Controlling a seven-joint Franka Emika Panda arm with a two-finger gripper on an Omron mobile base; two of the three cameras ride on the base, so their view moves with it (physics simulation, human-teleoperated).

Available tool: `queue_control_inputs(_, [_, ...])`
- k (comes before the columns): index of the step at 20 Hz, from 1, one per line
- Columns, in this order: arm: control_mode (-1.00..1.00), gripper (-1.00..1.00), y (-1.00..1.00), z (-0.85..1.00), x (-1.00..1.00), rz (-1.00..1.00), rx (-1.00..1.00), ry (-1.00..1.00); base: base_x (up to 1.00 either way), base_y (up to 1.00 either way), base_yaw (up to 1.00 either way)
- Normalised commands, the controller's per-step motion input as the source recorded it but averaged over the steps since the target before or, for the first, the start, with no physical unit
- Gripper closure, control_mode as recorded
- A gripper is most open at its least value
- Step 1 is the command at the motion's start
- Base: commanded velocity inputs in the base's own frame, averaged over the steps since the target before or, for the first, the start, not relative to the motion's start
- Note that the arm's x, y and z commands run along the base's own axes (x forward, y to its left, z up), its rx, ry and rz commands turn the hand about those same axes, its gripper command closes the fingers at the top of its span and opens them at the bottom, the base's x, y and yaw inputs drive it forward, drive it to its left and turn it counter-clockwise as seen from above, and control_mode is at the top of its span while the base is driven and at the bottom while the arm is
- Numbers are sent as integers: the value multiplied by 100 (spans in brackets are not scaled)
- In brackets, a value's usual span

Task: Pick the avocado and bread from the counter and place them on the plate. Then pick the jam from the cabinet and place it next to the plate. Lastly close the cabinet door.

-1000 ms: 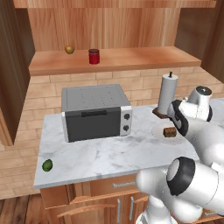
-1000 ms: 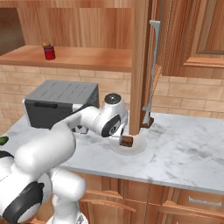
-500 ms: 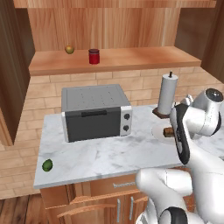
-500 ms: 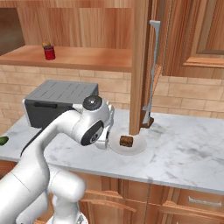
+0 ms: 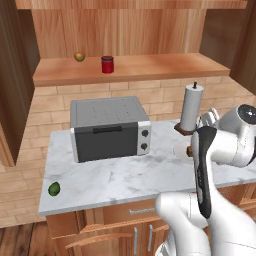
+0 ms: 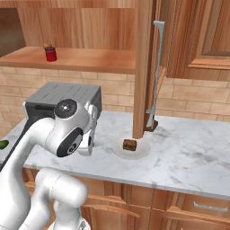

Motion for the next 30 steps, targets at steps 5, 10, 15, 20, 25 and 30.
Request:
queue_control_inputs(5, [-100, -100, 60, 32, -39, 11, -8, 0, 0, 0, 0])
queue_control_inputs(10, [-100, -100, 60, 28, -31, 12, -9, 0, 0, 0, 0])
queue_control_inputs(15, [-100, -100, 57, 19, -9, 14, -11, 0, 0, 0, 0])
queue_control_inputs(20, [-100, -100, 55, 10, 0, 16, -13, 0, 0, 0, 0])
queue_control_inputs(25, [-100, -100, 55, 2, 0, 19, -14, 0, 0, 0, 0])
queue_control_inputs(30, [-100, -100, 53, 0, 0, 21, -13, 3, 0, 0, 0])
